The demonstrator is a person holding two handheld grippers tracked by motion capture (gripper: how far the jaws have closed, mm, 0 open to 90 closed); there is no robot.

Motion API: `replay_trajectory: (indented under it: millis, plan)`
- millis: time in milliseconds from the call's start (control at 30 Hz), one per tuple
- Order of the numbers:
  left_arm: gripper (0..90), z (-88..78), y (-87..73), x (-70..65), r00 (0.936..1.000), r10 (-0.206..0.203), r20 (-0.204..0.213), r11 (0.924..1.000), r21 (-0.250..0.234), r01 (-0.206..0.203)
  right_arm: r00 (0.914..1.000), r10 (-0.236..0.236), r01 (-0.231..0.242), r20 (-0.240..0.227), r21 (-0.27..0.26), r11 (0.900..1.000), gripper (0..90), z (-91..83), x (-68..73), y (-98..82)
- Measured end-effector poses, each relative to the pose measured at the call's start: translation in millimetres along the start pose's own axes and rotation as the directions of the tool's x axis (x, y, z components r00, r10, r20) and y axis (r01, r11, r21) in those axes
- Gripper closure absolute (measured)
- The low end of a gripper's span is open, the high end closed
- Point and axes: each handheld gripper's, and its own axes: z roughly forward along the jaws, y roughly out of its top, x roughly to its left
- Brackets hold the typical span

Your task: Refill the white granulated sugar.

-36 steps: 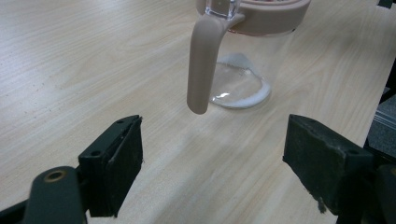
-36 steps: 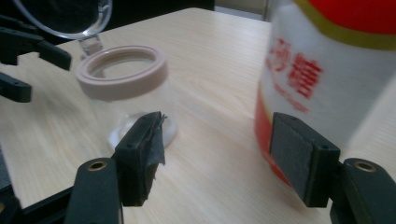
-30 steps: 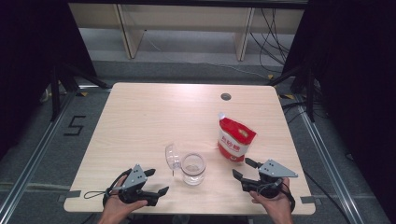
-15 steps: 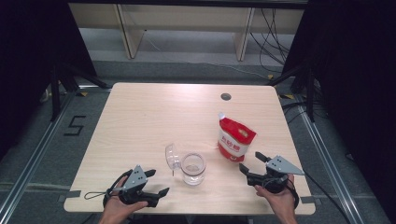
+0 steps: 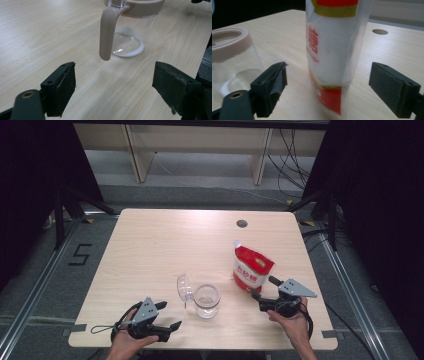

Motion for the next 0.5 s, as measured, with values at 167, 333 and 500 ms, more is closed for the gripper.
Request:
replay_trajectory:
  millis: [167, 333, 500]
  plan:
    - [18.3, 0.0, -0.1, 0.3, 1.0, -0.005, 0.0, 1.0, -0.002, 0.005, 0.9996, 0.026, -0.026, -0.014, -0.013, 1.0, 15.4, 7.4, -1.8, -0.2]
    - [18.2, -0.2, -0.1, 0.2, 1.0, -0.006, 0.001, 1.0, -0.001, 0.006, 0.9999, 0.013, -0.013, -0.012, -0.034, 0.999, 15.3, 12.0, -4.9, -0.1]
    - [18.2, -0.6, 0.2, 0.8, 1.0, -0.001, -0.001, 1.0, 0.009, 0.001, 0.9997, 0.024, -0.024, -0.011, -0.019, 1.0, 15.6, 16.3, -0.7, 0.1]
